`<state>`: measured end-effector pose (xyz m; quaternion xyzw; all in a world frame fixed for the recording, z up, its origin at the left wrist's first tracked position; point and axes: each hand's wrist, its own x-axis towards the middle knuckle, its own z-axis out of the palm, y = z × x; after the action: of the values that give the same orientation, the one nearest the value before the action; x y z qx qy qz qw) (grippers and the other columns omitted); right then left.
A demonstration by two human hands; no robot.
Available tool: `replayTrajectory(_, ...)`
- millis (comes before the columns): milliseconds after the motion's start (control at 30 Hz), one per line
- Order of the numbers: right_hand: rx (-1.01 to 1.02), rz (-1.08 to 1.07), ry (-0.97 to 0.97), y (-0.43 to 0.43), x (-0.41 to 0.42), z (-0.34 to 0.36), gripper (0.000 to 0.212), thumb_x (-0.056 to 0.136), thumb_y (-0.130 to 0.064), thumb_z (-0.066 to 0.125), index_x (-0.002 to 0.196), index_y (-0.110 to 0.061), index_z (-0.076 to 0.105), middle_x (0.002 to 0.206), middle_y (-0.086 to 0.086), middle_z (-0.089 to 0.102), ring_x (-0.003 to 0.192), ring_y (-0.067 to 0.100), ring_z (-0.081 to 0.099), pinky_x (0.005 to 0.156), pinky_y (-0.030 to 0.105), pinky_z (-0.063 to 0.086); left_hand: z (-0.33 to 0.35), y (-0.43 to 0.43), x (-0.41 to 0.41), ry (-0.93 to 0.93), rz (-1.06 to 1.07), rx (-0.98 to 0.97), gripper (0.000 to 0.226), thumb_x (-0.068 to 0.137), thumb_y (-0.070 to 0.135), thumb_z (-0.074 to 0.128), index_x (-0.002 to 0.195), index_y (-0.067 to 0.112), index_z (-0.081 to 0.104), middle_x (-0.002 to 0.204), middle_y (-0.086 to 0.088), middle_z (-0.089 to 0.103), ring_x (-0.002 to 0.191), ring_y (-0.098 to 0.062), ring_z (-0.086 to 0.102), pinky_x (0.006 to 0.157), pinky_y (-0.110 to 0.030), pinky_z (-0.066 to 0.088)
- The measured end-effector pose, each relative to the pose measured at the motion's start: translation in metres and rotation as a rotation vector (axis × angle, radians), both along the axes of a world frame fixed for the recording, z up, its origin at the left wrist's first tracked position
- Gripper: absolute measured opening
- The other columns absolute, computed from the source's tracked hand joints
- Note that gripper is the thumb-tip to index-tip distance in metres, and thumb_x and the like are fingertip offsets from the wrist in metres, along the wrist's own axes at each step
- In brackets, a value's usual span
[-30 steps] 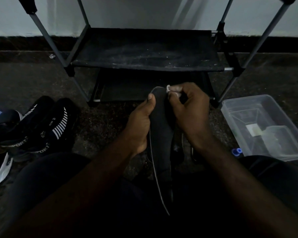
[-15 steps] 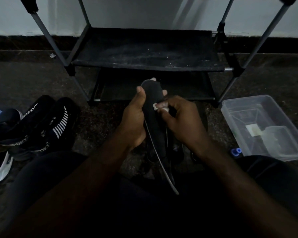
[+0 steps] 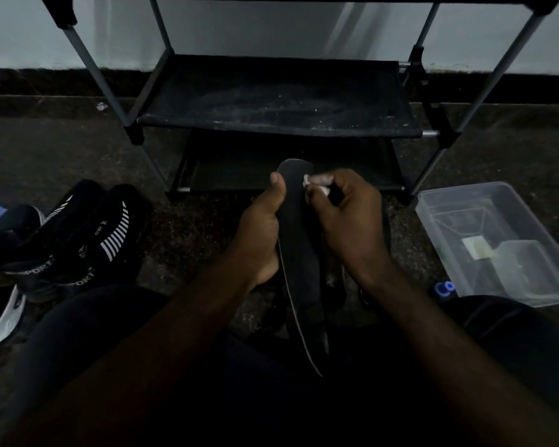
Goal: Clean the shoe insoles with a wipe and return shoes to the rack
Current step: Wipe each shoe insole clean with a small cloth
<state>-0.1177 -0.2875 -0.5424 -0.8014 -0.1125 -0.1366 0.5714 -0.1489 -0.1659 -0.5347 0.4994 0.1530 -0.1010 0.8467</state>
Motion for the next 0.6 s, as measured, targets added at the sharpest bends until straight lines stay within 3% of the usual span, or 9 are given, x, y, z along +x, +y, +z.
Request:
replayTrajectory(100,0.018,-0.006,-0.051,0.000,0.001,0.003,0.007,0.090,-0.009,0.067,0.095,-0.011,0.071,0.093,-0.002,0.069,0.088,0.003,0.065,0.077,0.015,0.050,-0.003,-0.002,-0.001,-0.001,-0.051,0.029,0.062,0.097,0.054,0.032,0.125,0.007,0.061,0.124,-0.016,0.065,0.116,-0.027,0.063,0.094,-0.036,0.052)
replayTrajectory(200,-0.043,0.134,-0.099,0.003,-0.005,0.002,0.008,0.089,-0.006,0.066,0.095,-0.008,0.072,0.093,-0.002,0.068,0.088,0.005,0.065,0.079,0.018,0.050,-0.003,-0.001,0.000,0.000,-0.039,0.030,0.061,0.099,0.054,0.030,0.120,0.007,0.063,0.117,-0.015,0.068,0.109,-0.026,0.066,0.091,-0.036,0.054)
replayTrajectory(300,-0.113,0.234,-0.173,0.005,-0.010,0.002,0.009,0.088,-0.003,0.067,0.094,-0.006,0.073,0.093,-0.002,0.066,0.088,0.003,0.063,0.079,0.013,0.047,-0.002,-0.001,0.001,-0.023,-0.006,0.024,0.070,0.099,0.058,0.024,0.132,0.005,0.055,0.128,-0.019,0.062,0.119,-0.028,0.060,0.105,-0.041,0.046)
replayTrajectory(433,-0.146,0.090,-0.227,0.003,-0.001,0.005,0.009,0.091,-0.009,0.066,0.095,-0.007,0.073,0.092,0.002,0.067,0.086,0.008,0.064,0.077,0.018,0.051,-0.002,-0.002,0.001,0.024,-0.081,0.025,0.072,0.095,0.064,0.021,0.126,0.012,0.060,0.121,-0.014,0.067,0.112,-0.025,0.065,0.096,-0.039,0.051)
replayTrajectory(500,-0.104,-0.004,-0.187,-0.001,0.006,0.007,0.006,0.091,-0.010,0.067,0.094,-0.009,0.072,0.090,-0.001,0.066,0.084,0.005,0.064,0.076,0.018,0.051,-0.007,-0.005,0.000,0.063,-0.140,0.021,0.073,0.092,0.068,0.023,0.127,0.016,0.061,0.124,-0.016,0.065,0.116,-0.029,0.062,0.099,-0.046,0.047)
replayTrajectory(600,-0.153,0.062,-0.190,-0.003,0.003,0.007,0.009,0.090,-0.009,0.067,0.096,-0.011,0.073,0.092,-0.005,0.065,0.086,0.003,0.063,0.078,0.016,0.049,-0.010,-0.006,0.001,0.054,-0.113,0.033,0.071,0.094,0.065,0.022,0.128,0.016,0.060,0.126,-0.015,0.064,0.117,-0.028,0.061,0.098,-0.042,0.048)
